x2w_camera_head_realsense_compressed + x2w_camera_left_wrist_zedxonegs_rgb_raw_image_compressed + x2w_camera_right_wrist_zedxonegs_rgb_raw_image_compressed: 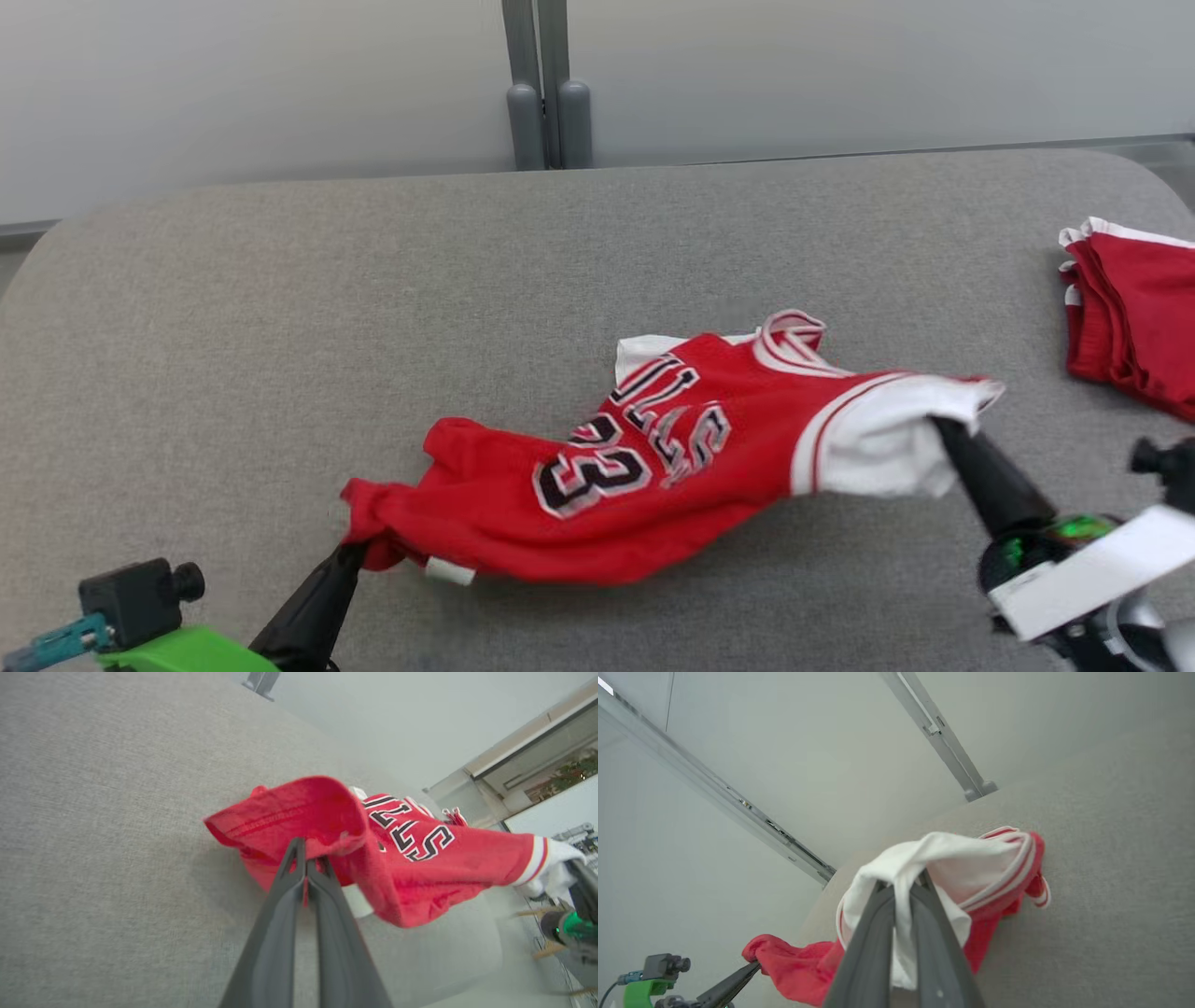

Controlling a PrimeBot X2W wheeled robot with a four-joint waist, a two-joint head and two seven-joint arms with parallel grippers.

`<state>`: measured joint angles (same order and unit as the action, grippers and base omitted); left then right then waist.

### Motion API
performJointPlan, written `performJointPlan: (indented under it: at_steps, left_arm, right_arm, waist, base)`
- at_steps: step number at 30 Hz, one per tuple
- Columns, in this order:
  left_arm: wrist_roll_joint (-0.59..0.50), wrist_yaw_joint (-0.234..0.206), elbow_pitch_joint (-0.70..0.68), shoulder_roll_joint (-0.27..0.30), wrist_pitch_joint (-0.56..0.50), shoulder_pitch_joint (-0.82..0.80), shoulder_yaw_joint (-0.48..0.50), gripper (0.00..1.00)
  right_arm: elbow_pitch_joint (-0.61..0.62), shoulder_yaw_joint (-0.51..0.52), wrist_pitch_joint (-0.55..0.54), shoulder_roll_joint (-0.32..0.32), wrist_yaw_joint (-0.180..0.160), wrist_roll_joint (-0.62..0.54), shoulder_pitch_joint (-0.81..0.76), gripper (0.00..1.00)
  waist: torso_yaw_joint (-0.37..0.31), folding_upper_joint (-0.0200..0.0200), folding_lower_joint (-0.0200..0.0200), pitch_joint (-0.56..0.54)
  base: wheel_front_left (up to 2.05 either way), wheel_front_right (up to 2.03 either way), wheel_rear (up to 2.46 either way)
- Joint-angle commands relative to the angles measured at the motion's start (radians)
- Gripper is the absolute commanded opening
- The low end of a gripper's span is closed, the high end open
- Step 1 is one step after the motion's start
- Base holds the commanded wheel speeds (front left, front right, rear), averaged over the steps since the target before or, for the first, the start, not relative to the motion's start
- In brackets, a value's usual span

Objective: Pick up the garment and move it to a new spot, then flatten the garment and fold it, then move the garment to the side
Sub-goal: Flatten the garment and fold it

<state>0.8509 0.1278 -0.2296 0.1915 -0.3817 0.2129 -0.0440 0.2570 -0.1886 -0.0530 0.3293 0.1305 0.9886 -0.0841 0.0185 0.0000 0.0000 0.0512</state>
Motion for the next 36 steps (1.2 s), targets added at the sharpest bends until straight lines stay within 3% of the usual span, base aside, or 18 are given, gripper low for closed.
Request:
performJointPlan:
  at_steps: [1,7,11,15,20,25,29,33,36]
  left_arm:
    - [0.058,0.004,-0.086,0.016,-0.031,0.035,0.003,0.0]
    - [0.316,0.003,-0.435,0.076,-0.164,0.1,-0.039,0.0]
    - [0.437,0.004,-0.581,0.123,-0.219,0.104,-0.051,0.0]
    - [0.522,0.003,-0.673,0.146,-0.241,0.061,-0.041,0.0]
    - [0.541,0.003,-0.698,0.173,-0.257,-0.077,-0.008,0.0]
    - [0.498,-0.035,-0.532,0.178,-0.256,-0.379,0.023,0.0]
    - [0.313,-0.091,-0.25,0.148,-0.166,-0.759,0.04,0.0]
    - [0.012,-0.069,0.111,0.12,0.009,-1.164,-0.048,0.0]
    - [-0.112,-0.051,0.361,0.089,0.175,-1.379,-0.071,0.0]
  right_arm:
    - [0.057,0.05,-0.012,0.015,0.0,0.048,-0.019,0.0]
    - [0.229,0.286,-0.086,0.052,0.0,0.229,-0.013,0.0]
    - [0.265,0.434,-0.144,0.068,0.0,0.31,0.046,0.0]
    - [0.241,0.556,-0.213,0.087,0.0,0.332,0.134,0.0]
    - [0.177,0.607,-0.334,0.088,0.0,0.296,0.286,0.0]
    - [0.032,0.566,-0.459,0.024,0.0,0.131,0.57,0.0]
    - [-0.155,0.522,-0.519,-0.075,0.0,-0.077,0.932,0.0]
    - [-0.399,0.548,-0.43,-0.153,0.0,-0.348,1.287,0.0]
    - [-0.526,0.514,-0.31,-0.185,0.0,-0.482,1.453,0.0]
  waist:
    - [-0.011,0.0,0.0,-0.006]
    - [-0.033,0.0,0.0,0.0]
    - [-0.051,0.0,0.0,0.016]
    - [-0.063,0.0,0.0,0.05]
    - [-0.055,0.0,0.0,0.156]
    - [-0.032,0.0,0.0,0.301]
    - [-0.021,0.0,0.0,0.417]
    - [-0.01,0.0,0.0,0.511]
    - [-0.017,0.0,0.0,0.538]
  base:
    - [0.0,0.0,0.0]
    - [0.0,0.0,0.0]
    - [0.0,0.0,0.0]
    - [0.0,0.0,0.0]
    - [0.0,0.0,0.0]
    - [0.0,0.0,0.0]
    - [0.0,0.0,0.0]
    - [0.0,0.0,0.0]
    - [0.0,0.0,0.0]
